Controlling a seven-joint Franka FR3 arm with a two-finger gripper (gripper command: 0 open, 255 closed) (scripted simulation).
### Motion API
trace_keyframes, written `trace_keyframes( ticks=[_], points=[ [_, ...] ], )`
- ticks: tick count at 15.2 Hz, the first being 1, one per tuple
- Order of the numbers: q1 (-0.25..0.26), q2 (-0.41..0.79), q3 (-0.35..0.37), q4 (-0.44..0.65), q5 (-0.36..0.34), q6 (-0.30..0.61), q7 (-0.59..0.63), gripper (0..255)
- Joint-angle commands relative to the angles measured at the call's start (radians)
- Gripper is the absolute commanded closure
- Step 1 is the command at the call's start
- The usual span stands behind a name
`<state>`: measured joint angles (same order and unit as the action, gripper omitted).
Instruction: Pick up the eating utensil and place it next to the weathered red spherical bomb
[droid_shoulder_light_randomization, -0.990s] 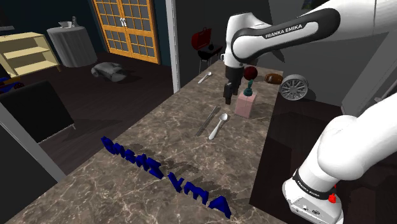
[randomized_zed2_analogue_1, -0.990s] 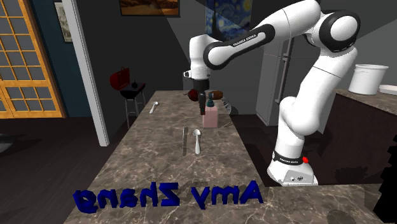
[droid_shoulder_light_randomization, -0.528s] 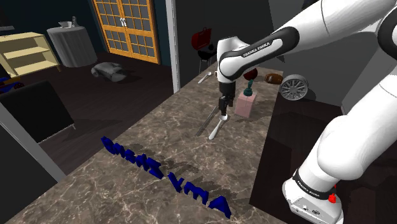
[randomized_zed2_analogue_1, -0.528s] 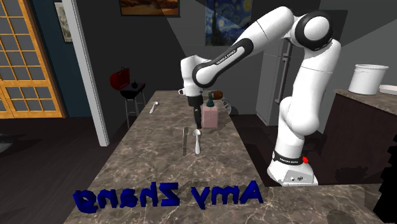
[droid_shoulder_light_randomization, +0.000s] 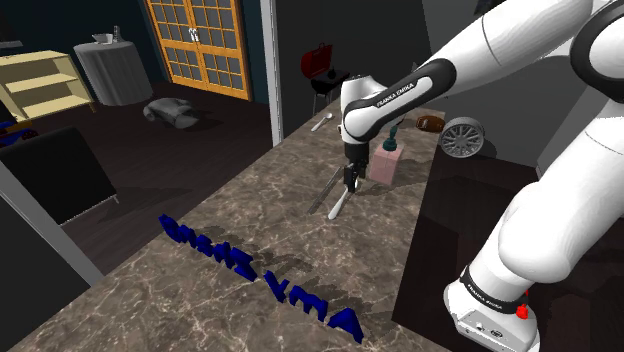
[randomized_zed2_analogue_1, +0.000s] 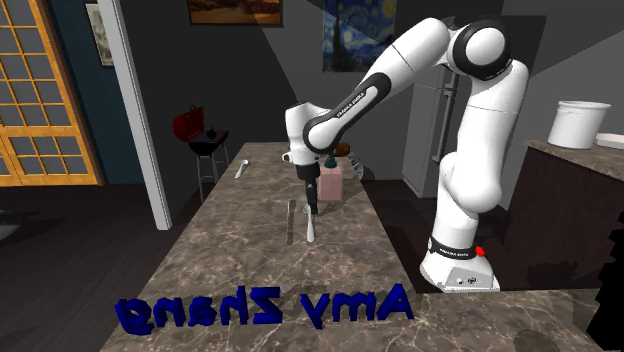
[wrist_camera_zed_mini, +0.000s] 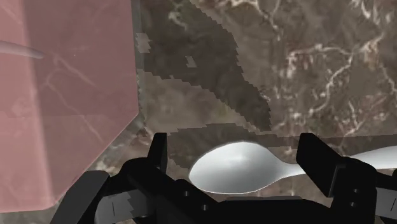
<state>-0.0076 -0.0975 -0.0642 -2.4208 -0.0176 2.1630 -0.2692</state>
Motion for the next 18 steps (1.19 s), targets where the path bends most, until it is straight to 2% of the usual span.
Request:
trace_keyframes(
  ticks=[1,7,8,18],
  points=[
    [0.000,0.001,0.000,-0.003,0.000,0.005,0.000,0],
    [0.000,0.001,0.000,-0.003,0.000,0.005,0.000,0],
    [0.000,0.001,0.000,-0.003,0.000,0.005,0.000,255],
    [0.000,-0.008,0.000,0.002,0.000,-0.010,0.000,255]
  ],
)
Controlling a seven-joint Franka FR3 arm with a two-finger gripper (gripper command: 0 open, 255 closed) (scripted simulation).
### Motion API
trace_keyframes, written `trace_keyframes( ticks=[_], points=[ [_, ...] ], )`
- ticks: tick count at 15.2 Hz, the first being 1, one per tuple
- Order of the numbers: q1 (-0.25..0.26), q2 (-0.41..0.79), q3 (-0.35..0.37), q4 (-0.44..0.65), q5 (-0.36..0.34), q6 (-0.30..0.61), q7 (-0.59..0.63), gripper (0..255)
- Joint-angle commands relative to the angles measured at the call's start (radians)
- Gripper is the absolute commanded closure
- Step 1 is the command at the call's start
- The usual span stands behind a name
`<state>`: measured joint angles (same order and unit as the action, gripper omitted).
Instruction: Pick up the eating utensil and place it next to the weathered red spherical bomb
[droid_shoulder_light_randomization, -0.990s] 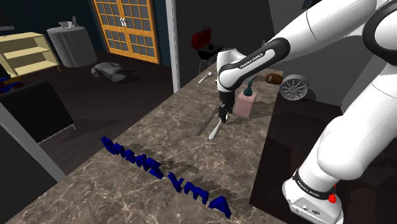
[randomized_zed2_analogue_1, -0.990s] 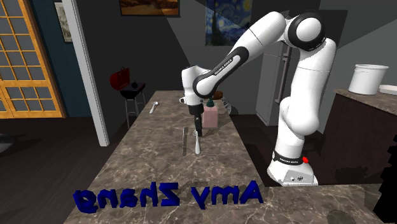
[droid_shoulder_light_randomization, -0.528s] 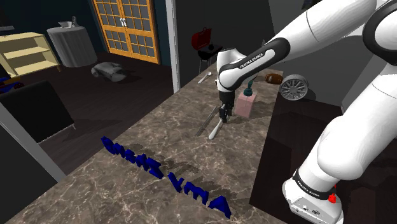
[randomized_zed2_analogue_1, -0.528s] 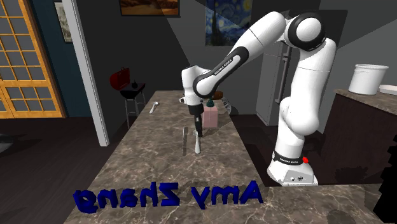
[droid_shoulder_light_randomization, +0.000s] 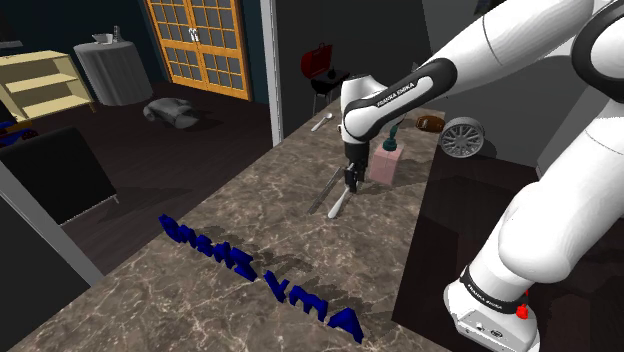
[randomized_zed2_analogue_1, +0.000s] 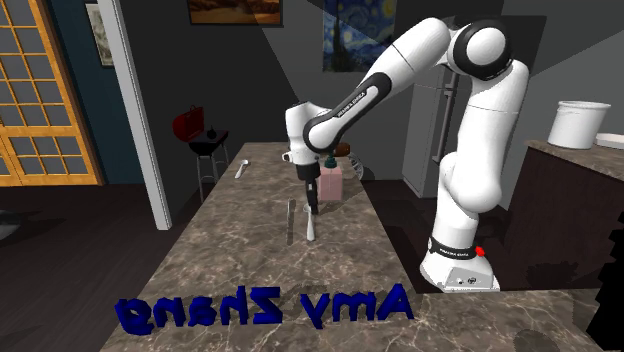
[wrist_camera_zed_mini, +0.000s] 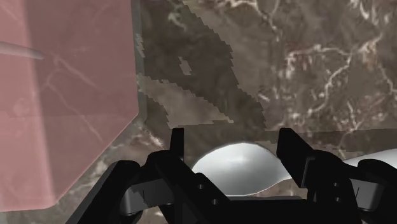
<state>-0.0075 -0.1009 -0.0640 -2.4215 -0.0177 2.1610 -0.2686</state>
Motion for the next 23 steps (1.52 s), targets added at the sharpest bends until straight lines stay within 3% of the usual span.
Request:
trace_keyframes(
  ticks=[1,23],
  points=[
    [0.000,-0.013,0.000,0.008,-0.001,-0.022,0.000,255],
    [0.000,-0.145,0.004,0.186,-0.005,-0.331,0.003,255]
  ],
)
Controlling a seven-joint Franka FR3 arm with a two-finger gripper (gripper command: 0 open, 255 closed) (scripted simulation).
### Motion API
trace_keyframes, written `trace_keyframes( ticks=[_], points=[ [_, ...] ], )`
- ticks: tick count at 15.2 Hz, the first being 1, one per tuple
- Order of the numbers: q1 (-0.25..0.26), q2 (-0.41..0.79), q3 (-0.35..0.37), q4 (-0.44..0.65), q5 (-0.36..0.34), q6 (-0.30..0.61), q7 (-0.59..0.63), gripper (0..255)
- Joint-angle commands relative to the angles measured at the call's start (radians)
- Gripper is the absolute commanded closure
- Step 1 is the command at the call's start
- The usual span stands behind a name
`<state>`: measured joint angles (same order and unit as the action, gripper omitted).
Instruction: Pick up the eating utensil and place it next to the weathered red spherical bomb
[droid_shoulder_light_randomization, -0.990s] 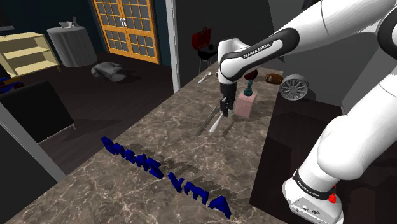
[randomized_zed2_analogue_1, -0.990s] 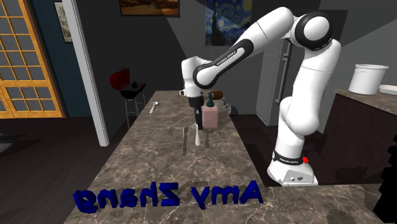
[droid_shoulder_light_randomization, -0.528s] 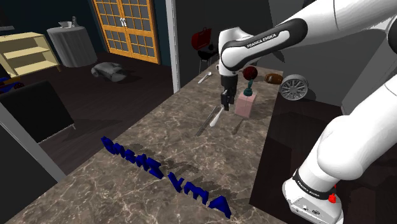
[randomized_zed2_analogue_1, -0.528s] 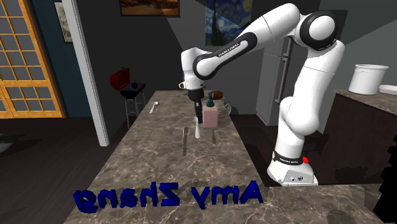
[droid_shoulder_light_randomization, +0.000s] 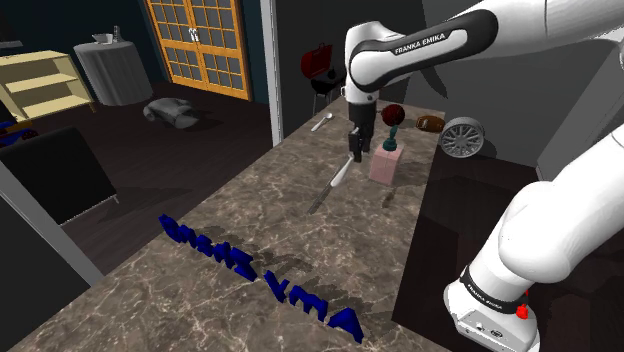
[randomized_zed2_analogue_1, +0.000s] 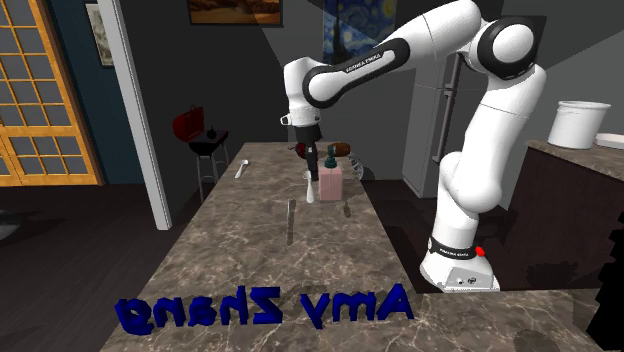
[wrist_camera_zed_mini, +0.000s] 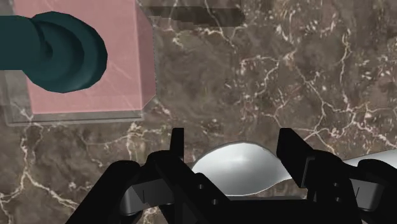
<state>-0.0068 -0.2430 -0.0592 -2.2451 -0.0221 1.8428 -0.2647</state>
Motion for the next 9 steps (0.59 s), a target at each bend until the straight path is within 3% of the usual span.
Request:
trace_keyframes(
  ticks=[1,9],
  points=[
    [0.000,-0.006,0.000,0.020,0.000,-0.026,-0.001,255],
    [0.000,-0.024,0.001,0.108,0.000,-0.133,-0.001,255]
  ],
)
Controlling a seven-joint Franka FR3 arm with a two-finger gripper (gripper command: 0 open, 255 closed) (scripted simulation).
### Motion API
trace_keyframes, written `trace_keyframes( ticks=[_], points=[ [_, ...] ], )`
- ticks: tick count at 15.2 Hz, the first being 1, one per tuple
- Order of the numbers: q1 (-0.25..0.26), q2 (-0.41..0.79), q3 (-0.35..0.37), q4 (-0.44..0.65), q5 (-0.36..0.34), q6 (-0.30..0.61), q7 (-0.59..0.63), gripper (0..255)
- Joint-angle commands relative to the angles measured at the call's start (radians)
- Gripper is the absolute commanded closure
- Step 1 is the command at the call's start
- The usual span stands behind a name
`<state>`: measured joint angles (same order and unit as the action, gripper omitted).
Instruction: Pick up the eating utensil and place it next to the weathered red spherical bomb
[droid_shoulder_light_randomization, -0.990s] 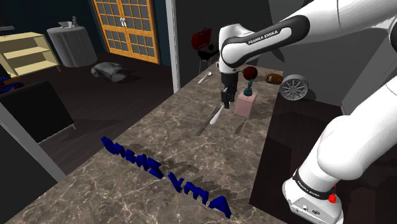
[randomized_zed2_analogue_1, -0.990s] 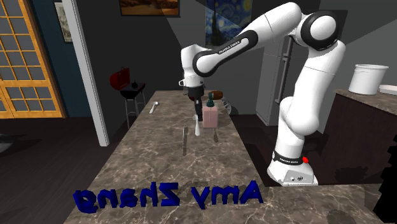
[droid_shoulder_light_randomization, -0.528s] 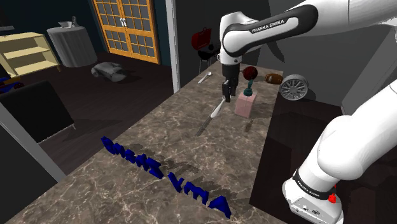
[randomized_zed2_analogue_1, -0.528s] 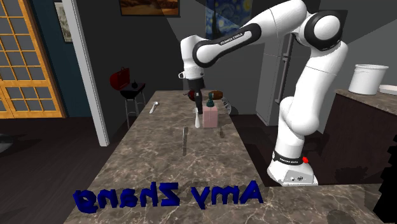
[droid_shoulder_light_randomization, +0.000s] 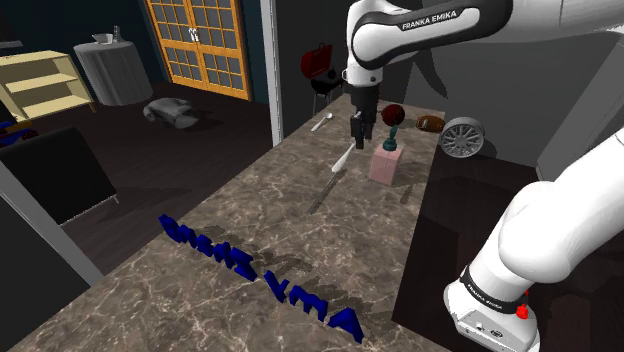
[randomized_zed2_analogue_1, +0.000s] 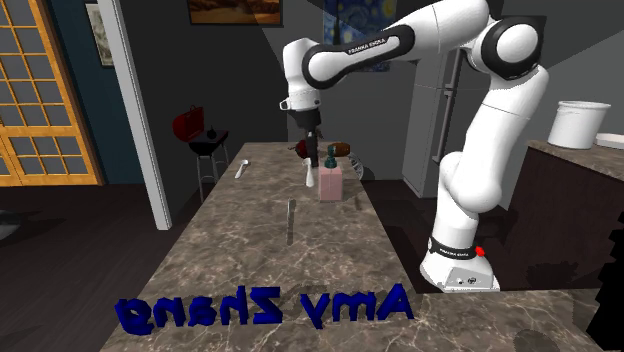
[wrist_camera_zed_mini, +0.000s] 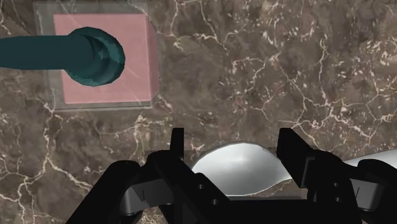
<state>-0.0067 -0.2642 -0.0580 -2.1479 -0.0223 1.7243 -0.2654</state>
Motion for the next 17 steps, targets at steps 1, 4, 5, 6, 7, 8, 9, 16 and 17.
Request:
trace_keyframes(
  ticks=[1,4,5,6,7,8,9,16,17],
  points=[
    [-0.011,0.003,-0.015,0.017,-0.008,-0.014,-0.024,255],
    [-0.042,0.026,-0.061,0.042,-0.029,-0.014,-0.095,255],
    [-0.052,0.036,-0.076,0.053,-0.035,-0.013,-0.118,255],
    [-0.062,0.047,-0.091,0.064,-0.041,-0.013,-0.142,255],
    [-0.072,0.059,-0.106,0.077,-0.046,-0.012,-0.166,255],
    [-0.082,0.072,-0.121,0.091,-0.051,-0.012,-0.190,255],
    [-0.092,0.086,-0.135,0.105,-0.055,-0.012,-0.214,255],
    [-0.164,0.211,-0.231,0.242,-0.062,-0.015,-0.384,255],
    [-0.174,0.233,-0.244,0.266,-0.059,-0.017,-0.409,255]
  ],
)
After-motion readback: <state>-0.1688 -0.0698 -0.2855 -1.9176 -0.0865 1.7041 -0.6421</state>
